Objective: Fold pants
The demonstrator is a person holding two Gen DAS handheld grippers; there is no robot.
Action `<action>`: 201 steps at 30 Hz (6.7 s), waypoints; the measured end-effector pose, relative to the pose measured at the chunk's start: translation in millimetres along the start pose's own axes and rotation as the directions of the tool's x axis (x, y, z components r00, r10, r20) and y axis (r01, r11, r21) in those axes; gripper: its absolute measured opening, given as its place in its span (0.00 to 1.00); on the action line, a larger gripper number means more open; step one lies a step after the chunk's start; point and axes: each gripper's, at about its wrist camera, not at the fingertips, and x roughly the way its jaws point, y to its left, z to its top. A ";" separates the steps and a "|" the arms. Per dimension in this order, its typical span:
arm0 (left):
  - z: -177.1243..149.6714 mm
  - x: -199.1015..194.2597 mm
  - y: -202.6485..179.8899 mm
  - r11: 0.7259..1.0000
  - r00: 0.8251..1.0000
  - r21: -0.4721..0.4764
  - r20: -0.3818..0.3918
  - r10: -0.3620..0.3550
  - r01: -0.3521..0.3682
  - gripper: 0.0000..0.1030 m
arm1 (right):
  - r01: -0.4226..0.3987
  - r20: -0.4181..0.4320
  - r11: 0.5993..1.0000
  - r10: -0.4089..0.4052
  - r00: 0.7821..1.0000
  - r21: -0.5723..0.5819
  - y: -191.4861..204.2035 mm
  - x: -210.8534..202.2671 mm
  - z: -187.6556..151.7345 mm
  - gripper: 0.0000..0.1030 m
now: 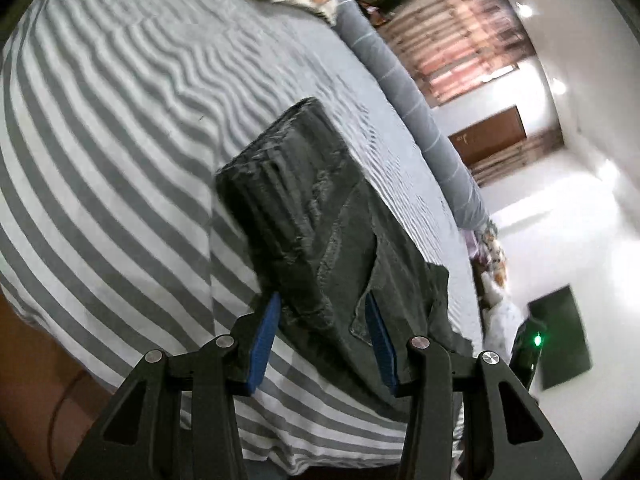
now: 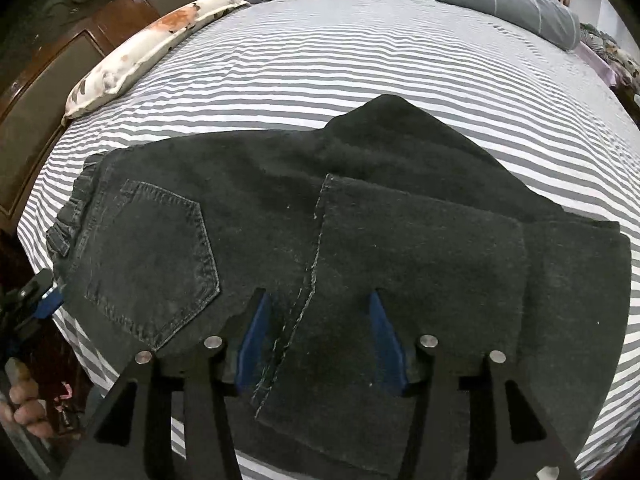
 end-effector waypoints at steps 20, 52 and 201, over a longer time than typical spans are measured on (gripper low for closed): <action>6.1 22.4 20.7 0.997 0.996 -0.040 0.050 -0.067 0.069 0.24 | -0.045 0.008 0.998 0.045 0.999 0.036 -5.7 -5.2 -13.5 0.48; -24.3 10.9 -192.9 0.895 0.997 0.447 0.066 -0.033 0.000 0.13 | -0.304 0.113 0.932 0.286 0.952 0.198 -52.9 -46.7 -7.6 0.56; 22.5 159.2 -223.1 0.748 0.950 0.629 -0.044 0.309 -0.214 0.16 | -0.485 0.142 0.851 0.464 0.874 0.204 -164.0 5.1 112.7 0.22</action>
